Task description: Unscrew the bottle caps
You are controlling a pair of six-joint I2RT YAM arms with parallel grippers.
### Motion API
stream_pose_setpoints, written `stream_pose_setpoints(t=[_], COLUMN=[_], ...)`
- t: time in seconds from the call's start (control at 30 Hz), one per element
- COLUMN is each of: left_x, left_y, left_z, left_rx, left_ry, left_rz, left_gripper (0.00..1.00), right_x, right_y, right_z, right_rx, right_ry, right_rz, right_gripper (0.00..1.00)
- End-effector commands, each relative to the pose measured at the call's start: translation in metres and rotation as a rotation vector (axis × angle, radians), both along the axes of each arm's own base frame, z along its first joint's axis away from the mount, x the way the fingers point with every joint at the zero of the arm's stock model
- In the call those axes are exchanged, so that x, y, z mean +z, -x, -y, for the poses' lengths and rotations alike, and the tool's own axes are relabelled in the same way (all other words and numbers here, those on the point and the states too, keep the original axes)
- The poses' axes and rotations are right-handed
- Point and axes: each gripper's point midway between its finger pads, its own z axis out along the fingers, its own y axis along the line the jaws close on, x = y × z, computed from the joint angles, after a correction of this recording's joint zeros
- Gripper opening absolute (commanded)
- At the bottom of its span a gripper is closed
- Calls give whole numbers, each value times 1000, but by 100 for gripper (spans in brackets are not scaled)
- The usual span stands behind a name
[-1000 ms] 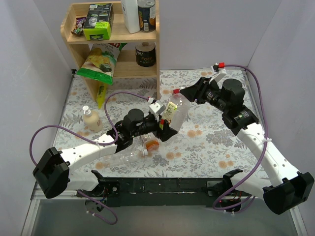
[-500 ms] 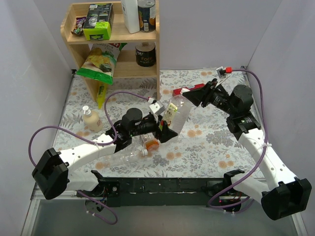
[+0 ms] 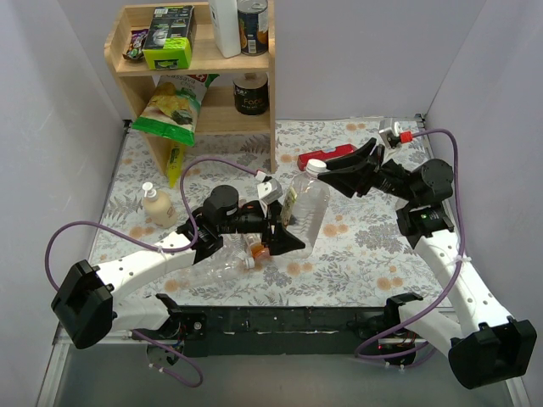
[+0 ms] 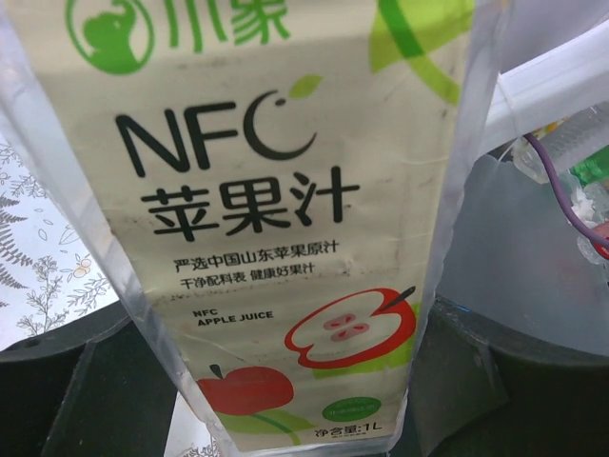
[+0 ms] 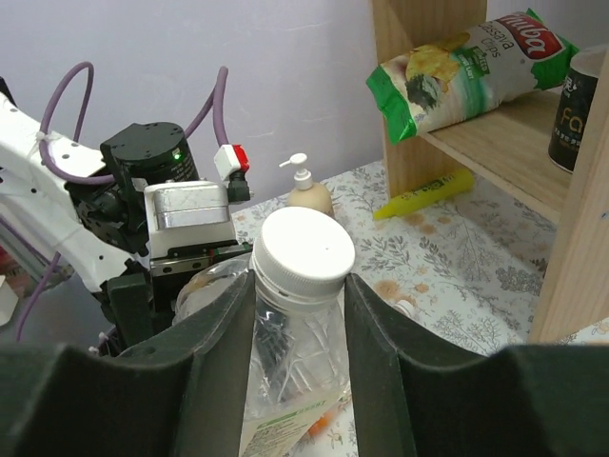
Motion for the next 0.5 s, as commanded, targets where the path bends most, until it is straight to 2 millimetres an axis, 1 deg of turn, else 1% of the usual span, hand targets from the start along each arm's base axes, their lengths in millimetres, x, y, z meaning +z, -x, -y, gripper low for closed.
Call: stream_pose_setpoints(t=[0.0, 0.07, 0.1, 0.13, 0.2, 0.23, 0.33, 0.43, 0.47], left_x=[35, 33, 32, 31, 23, 22, 15, 13, 11], left_y=[22, 11, 0, -6, -22, -25, -38, -48, -51], left_z=[5, 4, 3, 2, 0, 0, -1, -5, -7], left_rx=[-110, -43, 24, 64, 151, 168, 232, 306, 325], left_ry=[95, 81, 74, 67, 39, 32, 0, -10, -18], left_rz=[119, 118, 120, 120, 113, 114, 87, 79, 79], left_gripper=[21, 21, 21, 21, 21, 21, 21, 21, 21], right_x=[-11, -12, -16, -17, -14, -13, -10, -3, -5], right_y=[-4, -11, -16, -19, -24, -24, -25, -34, -43], right_z=[-1, 2, 4, 5, 6, 7, 9, 17, 25], right_rx=[0, -40, -67, -82, -106, -110, -132, -226, -303], right_ry=[39, 43, 50, 52, 48, 48, 38, 21, 13], right_rz=[6, -17, -40, -52, -61, -64, -70, -83, -119], right_gripper=[1, 3, 11, 29, 48, 62, 71, 72, 72])
